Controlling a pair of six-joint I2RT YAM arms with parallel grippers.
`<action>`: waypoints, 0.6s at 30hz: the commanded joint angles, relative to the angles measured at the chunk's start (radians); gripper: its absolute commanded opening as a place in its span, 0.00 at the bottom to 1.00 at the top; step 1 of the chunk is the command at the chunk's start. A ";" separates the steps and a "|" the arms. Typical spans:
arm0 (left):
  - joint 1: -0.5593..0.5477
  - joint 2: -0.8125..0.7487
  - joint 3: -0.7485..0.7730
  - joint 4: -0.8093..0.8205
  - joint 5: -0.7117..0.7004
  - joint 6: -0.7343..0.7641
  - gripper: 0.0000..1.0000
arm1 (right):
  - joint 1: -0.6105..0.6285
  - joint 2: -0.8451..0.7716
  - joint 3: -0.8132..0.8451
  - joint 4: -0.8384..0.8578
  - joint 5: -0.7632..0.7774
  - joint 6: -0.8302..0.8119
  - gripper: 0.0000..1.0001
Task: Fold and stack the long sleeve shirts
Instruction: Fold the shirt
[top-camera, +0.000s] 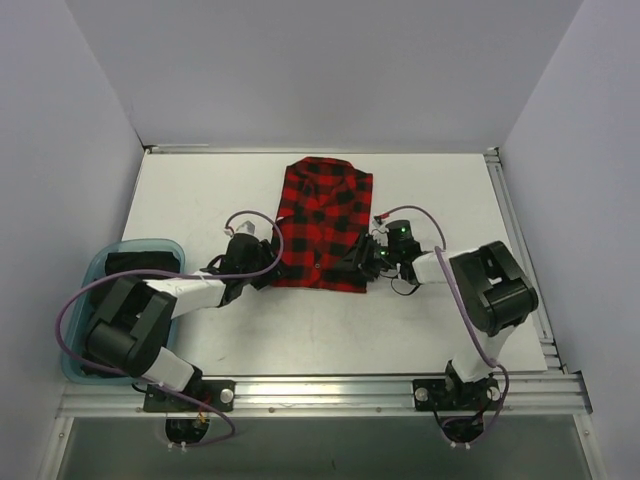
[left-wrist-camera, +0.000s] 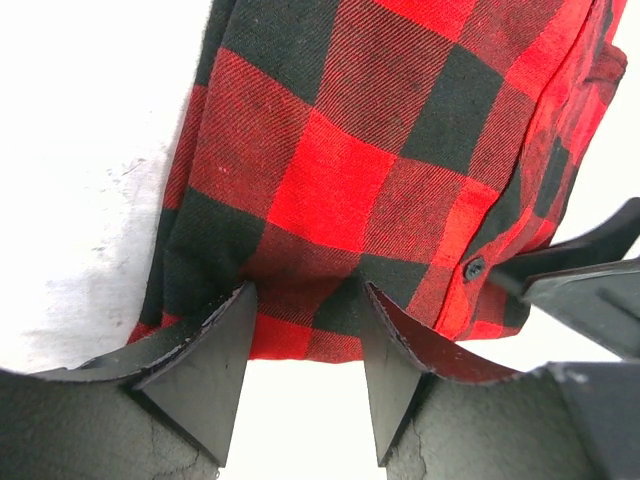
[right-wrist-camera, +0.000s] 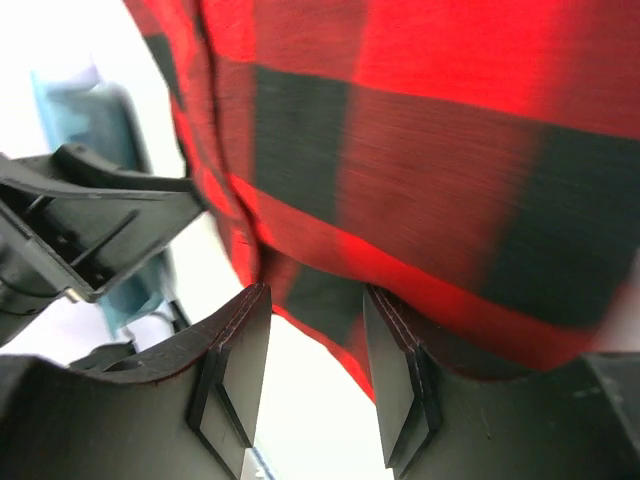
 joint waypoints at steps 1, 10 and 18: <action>0.021 -0.027 -0.014 -0.154 -0.056 0.020 0.57 | -0.045 -0.114 -0.002 -0.159 0.061 -0.110 0.43; -0.044 -0.214 0.132 -0.319 -0.015 0.041 0.64 | 0.019 -0.288 0.041 -0.264 0.031 -0.112 0.43; -0.067 -0.112 0.138 -0.150 0.016 -0.012 0.52 | 0.097 -0.156 -0.021 -0.080 0.039 -0.049 0.38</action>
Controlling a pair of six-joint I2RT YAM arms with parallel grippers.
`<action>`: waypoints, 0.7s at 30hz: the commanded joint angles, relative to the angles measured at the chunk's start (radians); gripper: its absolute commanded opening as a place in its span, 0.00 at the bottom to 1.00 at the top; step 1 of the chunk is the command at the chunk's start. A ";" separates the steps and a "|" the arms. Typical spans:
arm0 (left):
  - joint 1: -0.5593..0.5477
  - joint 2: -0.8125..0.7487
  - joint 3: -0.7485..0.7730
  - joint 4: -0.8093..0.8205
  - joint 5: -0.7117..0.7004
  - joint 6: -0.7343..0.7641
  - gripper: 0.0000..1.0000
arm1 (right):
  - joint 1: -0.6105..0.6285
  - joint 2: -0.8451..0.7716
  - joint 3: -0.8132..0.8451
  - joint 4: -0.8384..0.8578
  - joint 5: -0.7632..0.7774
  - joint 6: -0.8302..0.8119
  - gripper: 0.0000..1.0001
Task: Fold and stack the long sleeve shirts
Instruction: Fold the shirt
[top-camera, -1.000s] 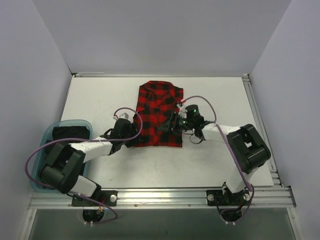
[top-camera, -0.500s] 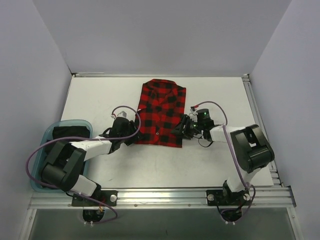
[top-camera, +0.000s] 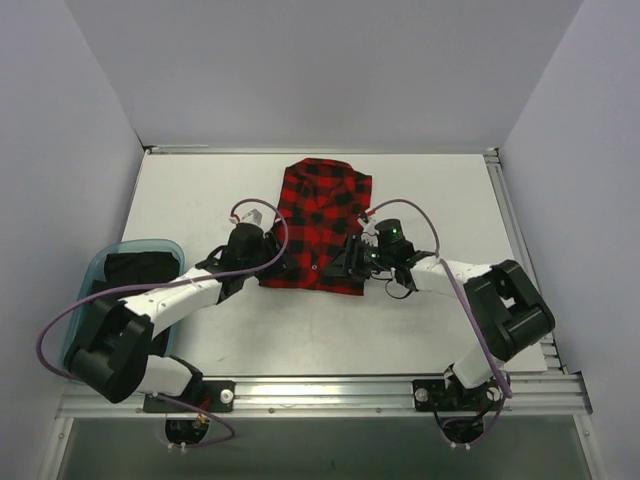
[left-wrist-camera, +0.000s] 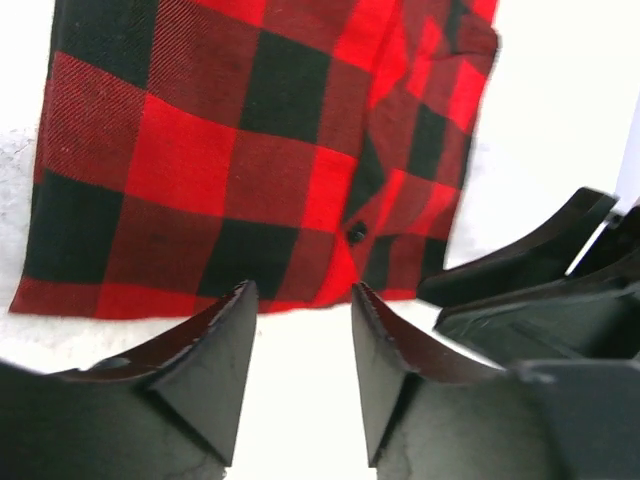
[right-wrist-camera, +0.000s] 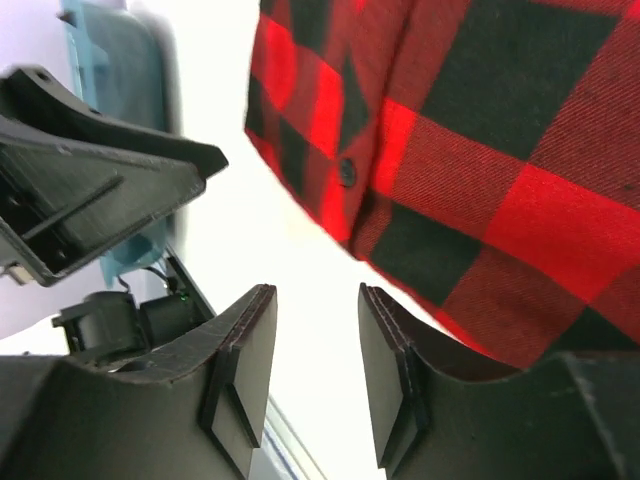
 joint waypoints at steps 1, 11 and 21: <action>-0.002 0.102 0.019 0.092 0.016 -0.019 0.50 | 0.001 0.074 -0.050 0.123 -0.004 0.038 0.38; 0.058 0.219 -0.065 0.178 -0.007 -0.039 0.43 | -0.114 0.116 -0.199 0.188 0.028 0.015 0.33; 0.154 0.147 0.195 0.033 0.054 0.148 0.64 | -0.174 -0.030 0.156 -0.168 0.005 -0.119 0.37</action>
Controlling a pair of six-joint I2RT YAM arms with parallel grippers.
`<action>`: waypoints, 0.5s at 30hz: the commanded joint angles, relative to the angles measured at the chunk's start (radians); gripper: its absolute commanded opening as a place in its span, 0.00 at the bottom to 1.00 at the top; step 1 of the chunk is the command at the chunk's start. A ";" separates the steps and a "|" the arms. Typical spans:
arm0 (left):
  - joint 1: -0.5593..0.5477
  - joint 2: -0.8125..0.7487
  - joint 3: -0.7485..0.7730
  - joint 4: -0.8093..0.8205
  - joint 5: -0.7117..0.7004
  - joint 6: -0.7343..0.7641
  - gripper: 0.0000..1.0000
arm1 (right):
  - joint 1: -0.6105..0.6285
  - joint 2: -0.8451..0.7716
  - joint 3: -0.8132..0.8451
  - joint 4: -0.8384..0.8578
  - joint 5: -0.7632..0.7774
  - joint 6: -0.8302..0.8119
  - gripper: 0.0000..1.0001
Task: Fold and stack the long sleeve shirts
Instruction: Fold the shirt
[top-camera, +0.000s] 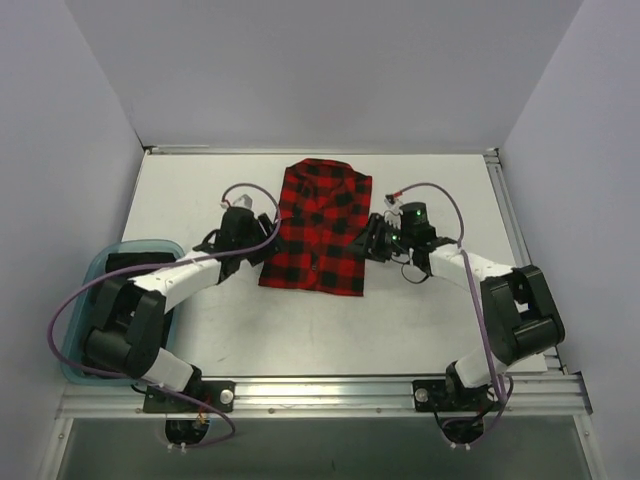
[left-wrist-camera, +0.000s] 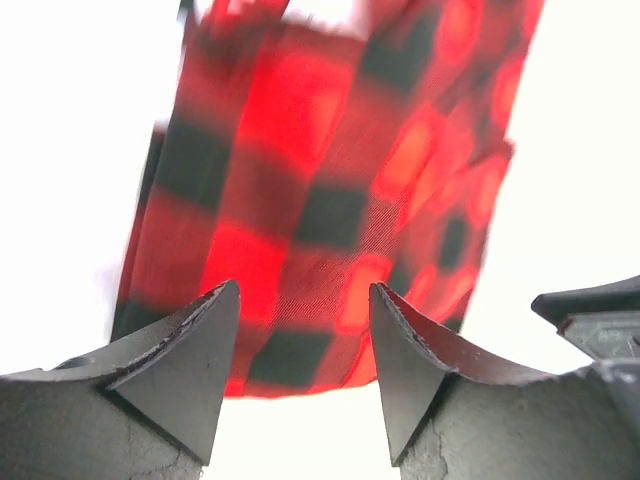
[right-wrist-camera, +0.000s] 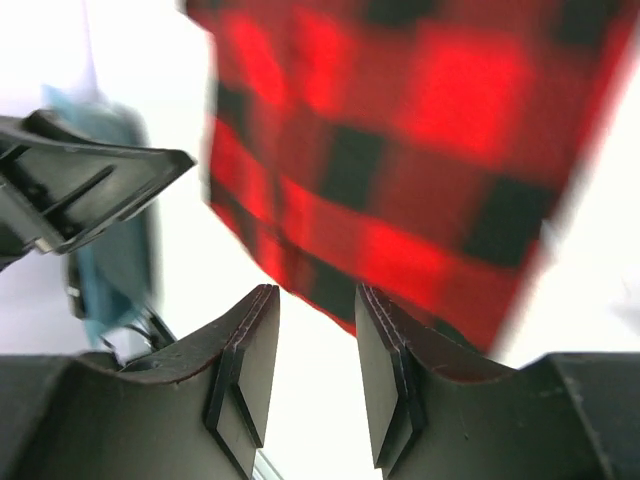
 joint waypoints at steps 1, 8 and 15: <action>0.049 0.017 0.194 -0.016 0.039 0.105 0.64 | -0.013 0.014 0.163 -0.077 -0.032 -0.039 0.37; 0.074 0.276 0.380 0.077 0.165 0.079 0.55 | -0.010 0.287 0.323 0.213 -0.090 0.128 0.37; 0.109 0.514 0.438 0.180 0.182 0.041 0.52 | -0.028 0.510 0.365 0.316 -0.054 0.183 0.36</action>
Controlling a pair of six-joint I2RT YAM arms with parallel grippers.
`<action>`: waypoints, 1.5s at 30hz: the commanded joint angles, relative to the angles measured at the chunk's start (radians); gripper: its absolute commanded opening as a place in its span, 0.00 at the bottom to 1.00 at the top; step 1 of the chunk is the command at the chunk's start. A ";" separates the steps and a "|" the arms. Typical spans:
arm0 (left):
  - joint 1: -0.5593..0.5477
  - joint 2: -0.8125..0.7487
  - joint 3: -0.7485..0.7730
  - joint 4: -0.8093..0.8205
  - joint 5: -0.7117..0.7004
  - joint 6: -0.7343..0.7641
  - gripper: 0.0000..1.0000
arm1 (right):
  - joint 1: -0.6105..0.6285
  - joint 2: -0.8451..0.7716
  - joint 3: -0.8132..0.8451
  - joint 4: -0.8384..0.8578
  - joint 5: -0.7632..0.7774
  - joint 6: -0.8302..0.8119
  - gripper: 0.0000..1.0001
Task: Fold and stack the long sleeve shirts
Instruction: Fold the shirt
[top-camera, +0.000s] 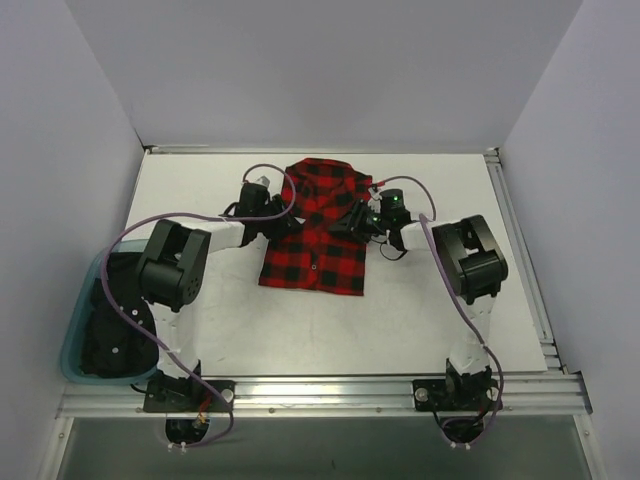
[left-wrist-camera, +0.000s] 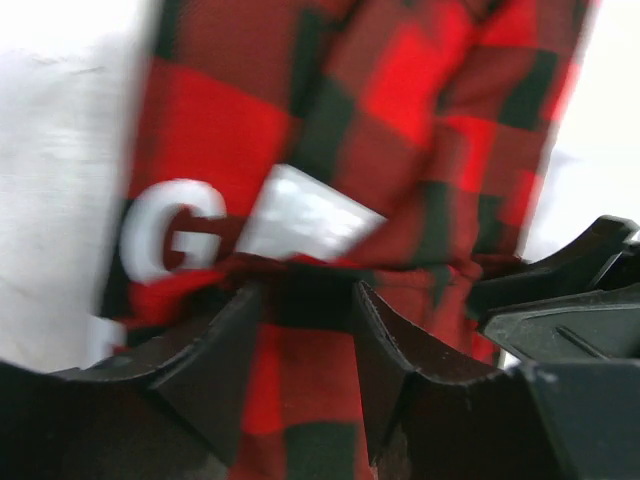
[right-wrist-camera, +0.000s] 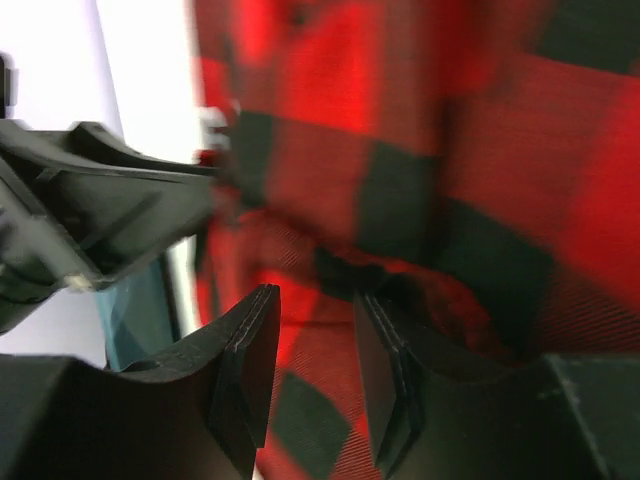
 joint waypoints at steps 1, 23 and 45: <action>0.036 0.052 0.033 0.091 0.024 -0.018 0.52 | -0.024 0.046 0.010 0.093 0.002 0.035 0.36; -0.040 -0.427 -0.140 -0.456 -0.341 0.117 0.76 | 0.196 -0.452 -0.071 -0.622 0.347 -0.324 0.37; -0.382 -0.309 -0.473 -0.397 -0.240 -0.156 0.16 | 0.154 -0.380 -0.311 -0.585 0.476 -0.319 0.31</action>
